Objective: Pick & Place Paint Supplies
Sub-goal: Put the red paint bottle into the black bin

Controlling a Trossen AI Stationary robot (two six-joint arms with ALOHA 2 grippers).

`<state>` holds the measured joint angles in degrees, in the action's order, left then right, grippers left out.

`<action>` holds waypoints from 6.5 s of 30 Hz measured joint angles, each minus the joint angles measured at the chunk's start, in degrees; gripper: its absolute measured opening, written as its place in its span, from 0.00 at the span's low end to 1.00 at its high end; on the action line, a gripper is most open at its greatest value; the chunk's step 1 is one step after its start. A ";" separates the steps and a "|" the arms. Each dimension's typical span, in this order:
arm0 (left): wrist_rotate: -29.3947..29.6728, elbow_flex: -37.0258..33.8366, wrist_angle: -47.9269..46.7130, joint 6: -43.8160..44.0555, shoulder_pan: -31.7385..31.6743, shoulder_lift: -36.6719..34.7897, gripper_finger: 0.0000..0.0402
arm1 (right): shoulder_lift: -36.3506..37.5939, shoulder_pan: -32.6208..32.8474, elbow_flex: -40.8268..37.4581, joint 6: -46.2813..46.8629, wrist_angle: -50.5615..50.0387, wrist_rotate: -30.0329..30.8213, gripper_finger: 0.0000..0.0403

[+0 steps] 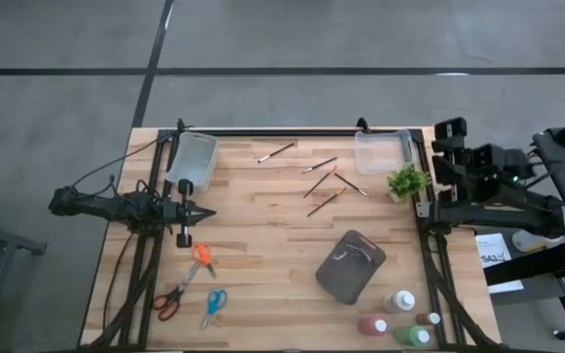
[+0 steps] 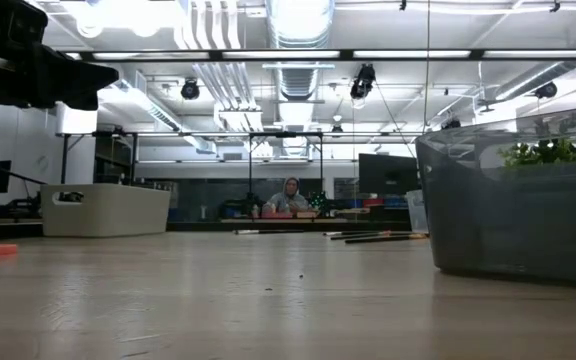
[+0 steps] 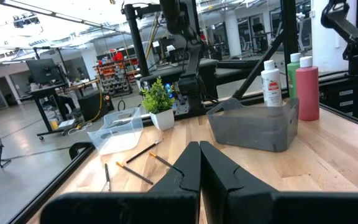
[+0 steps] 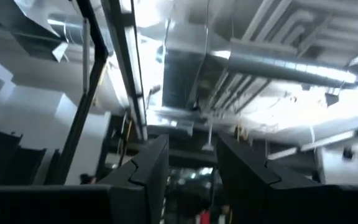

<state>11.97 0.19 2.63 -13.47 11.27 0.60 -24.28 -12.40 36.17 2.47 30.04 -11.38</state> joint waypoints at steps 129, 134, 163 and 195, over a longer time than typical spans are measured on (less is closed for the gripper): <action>0.02 0.00 0.02 0.00 0.00 0.00 0.00 | -66.26 68.67 53.35 97.15 -103.19 25.65 0.33; 0.00 0.00 0.00 0.00 0.00 0.02 0.00 | -67.03 68.61 53.35 104.08 -103.58 24.62 0.33; 0.00 0.00 0.02 0.00 0.01 0.00 0.00 | -90.66 67.53 83.66 105.27 -119.93 19.69 0.33; 0.01 0.00 0.02 0.00 0.00 0.00 0.00 | -90.83 67.63 81.64 105.18 -120.07 18.87 0.75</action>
<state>11.98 0.19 2.66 -13.47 11.27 0.60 -115.11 55.22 117.81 107.65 -90.03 7.49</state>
